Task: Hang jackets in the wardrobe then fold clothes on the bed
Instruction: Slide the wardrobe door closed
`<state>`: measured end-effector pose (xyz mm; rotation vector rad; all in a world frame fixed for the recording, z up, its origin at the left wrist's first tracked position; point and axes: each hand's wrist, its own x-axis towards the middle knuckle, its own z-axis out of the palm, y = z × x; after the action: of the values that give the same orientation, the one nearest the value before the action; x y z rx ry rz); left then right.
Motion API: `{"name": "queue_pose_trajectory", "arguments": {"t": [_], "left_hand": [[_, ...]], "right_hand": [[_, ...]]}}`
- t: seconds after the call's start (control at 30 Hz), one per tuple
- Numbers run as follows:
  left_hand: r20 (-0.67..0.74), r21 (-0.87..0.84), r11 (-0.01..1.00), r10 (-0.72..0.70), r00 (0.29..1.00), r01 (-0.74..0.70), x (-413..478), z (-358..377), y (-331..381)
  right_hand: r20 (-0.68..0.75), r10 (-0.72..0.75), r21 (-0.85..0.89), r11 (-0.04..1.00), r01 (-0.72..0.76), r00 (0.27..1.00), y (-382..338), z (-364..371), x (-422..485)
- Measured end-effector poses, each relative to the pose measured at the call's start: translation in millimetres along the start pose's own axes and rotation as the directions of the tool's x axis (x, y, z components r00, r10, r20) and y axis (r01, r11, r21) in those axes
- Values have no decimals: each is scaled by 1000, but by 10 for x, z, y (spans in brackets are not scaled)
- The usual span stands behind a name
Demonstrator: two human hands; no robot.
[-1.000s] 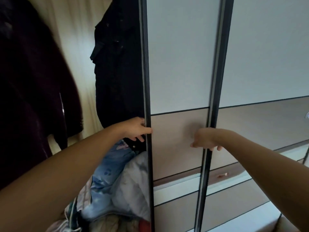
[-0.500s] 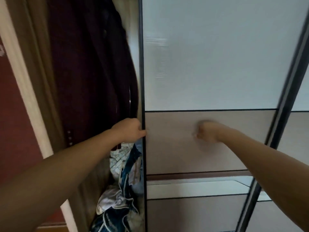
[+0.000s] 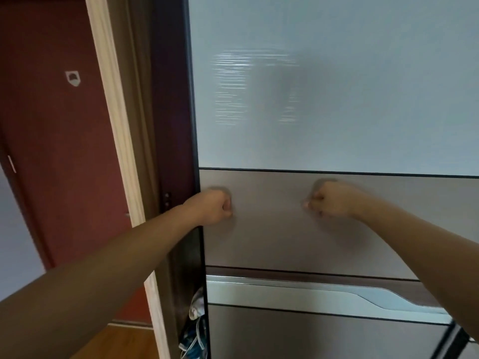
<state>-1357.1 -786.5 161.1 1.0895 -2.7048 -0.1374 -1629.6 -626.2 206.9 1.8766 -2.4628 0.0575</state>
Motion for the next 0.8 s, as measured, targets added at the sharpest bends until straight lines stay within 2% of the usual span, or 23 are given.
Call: {"name": "queue_pose_trajectory", "arguments": {"t": [0.03,0.07,0.1,0.13,0.17,0.2,0.23,0.37,0.47,0.53,0.63,0.7,0.8], "left_hand": [[-24,17,1000,-18,1000,18,-45,2,-52],[-48,30,999,-30,998,31,-84,16,-107],[-69,41,998,-37,997,40,-117,35,-161],[-85,54,997,-43,995,48,-155,51,-196],[-94,68,996,-47,994,54,-183,63,-231],[-97,80,995,-50,994,58,-208,63,-258],[-95,88,994,-57,994,65,-227,53,-285],[-87,85,994,-67,994,74,-287,-8,-403],[-101,47,993,-102,990,107,-356,-26,-446],[-211,18,987,-150,966,157,-434,19,-466],[-455,-162,952,-305,836,259,-594,161,-516],[-451,-316,901,-418,789,297,-656,234,-558],[-396,-493,832,-475,786,254,-602,255,-608]], "right_hand": [[-104,-18,-58,998,12,994,20,-12,-21],[-269,-54,-107,994,26,962,35,-3,-34],[-470,-125,-159,986,55,874,28,22,-50],[-627,-216,-235,968,83,749,5,54,-59],[-701,-275,-299,951,80,658,-31,91,-52],[-719,-304,-335,939,72,625,-58,119,-36],[-715,-304,-354,934,49,630,-87,130,-31],[-598,-239,-405,914,-31,765,-214,191,54],[-585,-243,-422,906,-34,773,-305,235,78],[-589,-251,-438,898,-43,768,-326,252,105],[-591,-271,-464,885,-44,760,-326,267,132],[-589,-276,-469,882,-43,760,-320,275,132],[-584,-282,-474,880,-37,761,-309,271,122]]}}
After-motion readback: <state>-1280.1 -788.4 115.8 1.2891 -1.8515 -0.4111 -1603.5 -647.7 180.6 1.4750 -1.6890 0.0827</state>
